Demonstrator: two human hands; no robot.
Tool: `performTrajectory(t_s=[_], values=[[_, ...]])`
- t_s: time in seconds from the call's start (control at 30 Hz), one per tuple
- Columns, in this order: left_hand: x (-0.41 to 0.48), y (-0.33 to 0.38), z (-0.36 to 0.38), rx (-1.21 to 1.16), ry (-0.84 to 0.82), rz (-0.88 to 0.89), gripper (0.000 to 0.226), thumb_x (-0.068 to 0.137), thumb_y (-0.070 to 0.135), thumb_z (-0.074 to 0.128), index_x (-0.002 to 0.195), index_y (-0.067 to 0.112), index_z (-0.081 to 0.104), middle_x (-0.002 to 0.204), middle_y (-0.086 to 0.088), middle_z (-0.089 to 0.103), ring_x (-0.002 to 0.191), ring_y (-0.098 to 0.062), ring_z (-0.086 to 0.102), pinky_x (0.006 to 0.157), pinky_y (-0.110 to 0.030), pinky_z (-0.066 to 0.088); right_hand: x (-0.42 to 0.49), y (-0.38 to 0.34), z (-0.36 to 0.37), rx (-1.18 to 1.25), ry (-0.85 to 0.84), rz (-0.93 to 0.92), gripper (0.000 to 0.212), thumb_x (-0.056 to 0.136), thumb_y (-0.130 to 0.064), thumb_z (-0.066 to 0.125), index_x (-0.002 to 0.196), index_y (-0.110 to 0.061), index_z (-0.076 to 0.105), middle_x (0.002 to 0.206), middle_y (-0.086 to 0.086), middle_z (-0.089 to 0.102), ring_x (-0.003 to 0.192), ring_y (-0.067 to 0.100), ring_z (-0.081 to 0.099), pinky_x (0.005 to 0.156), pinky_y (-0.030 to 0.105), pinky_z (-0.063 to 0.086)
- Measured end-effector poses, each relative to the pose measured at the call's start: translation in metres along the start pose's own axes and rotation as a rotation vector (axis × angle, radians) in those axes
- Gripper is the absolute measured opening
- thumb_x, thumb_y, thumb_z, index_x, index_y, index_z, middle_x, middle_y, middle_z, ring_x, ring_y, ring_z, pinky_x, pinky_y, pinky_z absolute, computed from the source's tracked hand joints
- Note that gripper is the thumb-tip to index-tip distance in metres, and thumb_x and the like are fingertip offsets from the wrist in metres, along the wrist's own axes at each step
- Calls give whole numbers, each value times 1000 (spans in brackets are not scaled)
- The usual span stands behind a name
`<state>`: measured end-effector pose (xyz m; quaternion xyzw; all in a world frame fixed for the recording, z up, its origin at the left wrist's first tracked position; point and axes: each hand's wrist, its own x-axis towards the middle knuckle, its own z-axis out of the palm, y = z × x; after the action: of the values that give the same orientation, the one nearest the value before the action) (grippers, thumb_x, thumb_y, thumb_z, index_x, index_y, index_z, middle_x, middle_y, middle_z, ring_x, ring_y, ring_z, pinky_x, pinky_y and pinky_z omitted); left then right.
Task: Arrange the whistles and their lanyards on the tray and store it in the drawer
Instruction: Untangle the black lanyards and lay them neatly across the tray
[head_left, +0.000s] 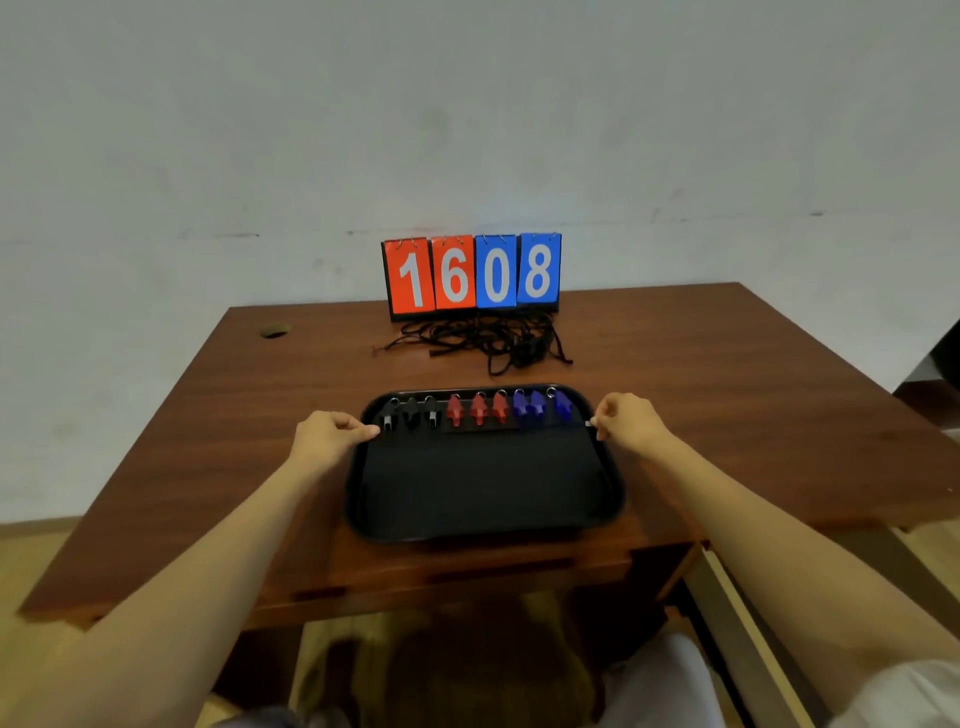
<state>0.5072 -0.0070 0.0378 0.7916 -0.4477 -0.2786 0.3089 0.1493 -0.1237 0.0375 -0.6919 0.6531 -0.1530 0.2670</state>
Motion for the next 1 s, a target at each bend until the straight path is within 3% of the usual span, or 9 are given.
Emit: performTrajectory(t_s=[0.1,0.2,0.27,0.33,0.43,0.53,0.67,0.83,1.0], values=[[-10,-10,12,64,-45,33,19,92,23,59,98,9,70,103,-8,69,106,-24,59,82,-28,42,-11,8,8,-82,39,33,23,95,-18,54,73,-12,53,68,-1,57,75,25,58,64,32,44],[-17,-16,19,129,11,54,12,97,20,50,89,12,57,80,-3,67,83,-25,61,65,-30,44,-22,12,13,-117,39,28,23,94,-17,54,75,-6,57,83,13,66,82,32,62,67,36,47],[-19,-22,22,187,53,55,16,95,22,53,83,13,56,78,-2,65,69,-19,57,64,-34,44,-24,17,17,-122,33,14,20,94,-16,56,79,-3,61,88,14,66,78,28,62,67,36,48],[-20,-27,24,252,69,47,17,93,25,58,82,13,60,84,-4,64,65,-15,53,65,-34,44,-26,23,20,-98,5,19,18,94,-14,56,83,-1,62,77,6,63,64,18,55,62,33,46],[-21,-32,29,334,123,86,12,89,27,62,80,19,65,103,-5,60,91,-26,59,82,-39,45,-26,29,25,-89,-1,14,18,94,-12,54,89,2,65,79,2,61,63,14,54,58,30,47],[-23,-34,34,471,180,96,7,89,27,62,86,25,68,112,-4,54,110,-28,50,96,-44,32,-29,30,27,-187,36,-43,11,93,-14,56,85,-8,61,103,8,51,96,27,54,79,38,49],[-26,-37,39,628,213,138,17,90,31,60,105,28,68,129,-3,48,129,-30,27,104,-47,15,-33,30,27,-409,71,-164,15,91,-16,58,105,-11,60,121,10,45,119,31,38,93,40,40],[-29,-29,52,699,254,409,24,88,31,62,110,24,68,128,0,52,129,-26,33,101,-40,9,-33,23,34,-384,90,-330,37,89,-19,56,125,-16,54,133,6,46,133,27,28,106,39,31],[-35,-20,69,716,126,479,27,94,32,51,118,27,63,127,6,53,125,-19,37,95,-34,10,-33,22,45,-551,34,-439,31,95,-22,50,125,-20,58,131,1,54,129,23,36,104,35,32]])
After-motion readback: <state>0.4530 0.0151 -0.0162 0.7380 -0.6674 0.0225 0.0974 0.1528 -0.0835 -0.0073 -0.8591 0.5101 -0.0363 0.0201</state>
